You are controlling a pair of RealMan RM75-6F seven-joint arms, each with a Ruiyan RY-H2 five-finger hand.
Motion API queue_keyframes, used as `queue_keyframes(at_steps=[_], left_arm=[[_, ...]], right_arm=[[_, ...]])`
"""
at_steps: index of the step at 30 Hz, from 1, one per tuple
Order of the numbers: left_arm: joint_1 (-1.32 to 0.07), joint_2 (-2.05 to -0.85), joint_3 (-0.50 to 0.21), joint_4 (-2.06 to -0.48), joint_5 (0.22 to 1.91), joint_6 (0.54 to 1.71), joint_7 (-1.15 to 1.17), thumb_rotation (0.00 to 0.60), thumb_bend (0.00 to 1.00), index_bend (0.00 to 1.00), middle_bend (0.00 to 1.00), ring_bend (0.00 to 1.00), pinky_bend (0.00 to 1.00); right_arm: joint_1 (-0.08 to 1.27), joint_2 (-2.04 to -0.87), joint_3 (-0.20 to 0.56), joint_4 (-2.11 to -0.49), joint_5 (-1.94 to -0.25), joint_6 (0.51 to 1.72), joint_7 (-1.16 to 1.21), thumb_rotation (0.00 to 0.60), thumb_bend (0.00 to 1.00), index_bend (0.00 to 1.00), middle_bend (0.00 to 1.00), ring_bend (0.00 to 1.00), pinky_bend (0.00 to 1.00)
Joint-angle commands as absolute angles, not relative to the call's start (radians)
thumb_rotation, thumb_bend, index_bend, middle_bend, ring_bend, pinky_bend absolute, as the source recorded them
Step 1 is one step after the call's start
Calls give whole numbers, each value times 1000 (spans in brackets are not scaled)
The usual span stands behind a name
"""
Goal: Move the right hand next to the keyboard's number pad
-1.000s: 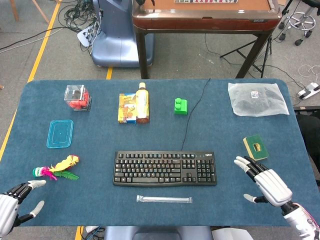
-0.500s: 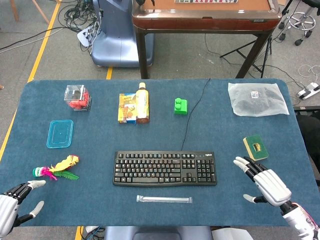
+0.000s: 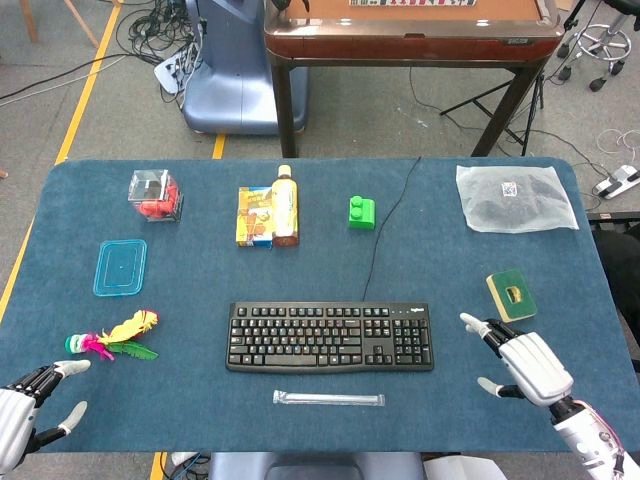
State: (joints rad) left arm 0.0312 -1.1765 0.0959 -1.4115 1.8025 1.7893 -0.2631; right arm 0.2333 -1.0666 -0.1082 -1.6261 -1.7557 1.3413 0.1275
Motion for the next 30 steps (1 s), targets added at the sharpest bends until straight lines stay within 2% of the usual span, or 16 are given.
queue_keyframes(at_steps=[1,3,5,7,8,10,12,20,30], left_arm=[[32,-1175,96,-1414,1804,1791,-261,600,260,311,359,384,531],[34,-1173,96,-1418,1804,1791,-257,600,259,311,359,384,531],[35,-1171,96,-1420,1805,1794,-255,600,260,311,359,384,531],[36,-1170,95,-1424,1805,1797,-254,600,260,311,359,384,531],[37,-1170,95,-1425,1805,1797,-253,600,260,311,359,384,531],[36,-1169,95,-1425,1804,1794,-251,600,260,311,359,385,531],[36,-1169,96,-1425,1804,1790,-247,600,260,311,359,385,531],[41,-1163,92,-1435,1792,1788,-240,600,260,312,359,384,531],[45,-1157,91,-1444,1792,1790,-239,600,260,312,359,385,531]], right_arm=[[249,-1075,-81,-1653,-1732,1316,53,600,366,146,699,710,957],[266,-1076,-68,-1669,-1714,1285,9,600,463,145,870,852,1000],[283,-1079,-59,-1682,-1701,1253,-28,600,564,147,961,935,1000],[302,-1082,-49,-1699,-1681,1213,-69,600,704,177,999,991,1000],[311,-1083,-46,-1706,-1674,1196,-85,600,752,192,1000,998,1000],[332,-1088,-38,-1724,-1650,1153,-124,600,921,240,1000,1000,1000],[352,-1095,-27,-1738,-1620,1110,-165,600,999,266,1000,1000,1000],[410,-1145,-12,-1763,-1535,991,-288,600,1000,280,1000,1000,1000],[456,-1216,-19,-1748,-1452,900,-381,600,1000,280,1000,1000,1000]])
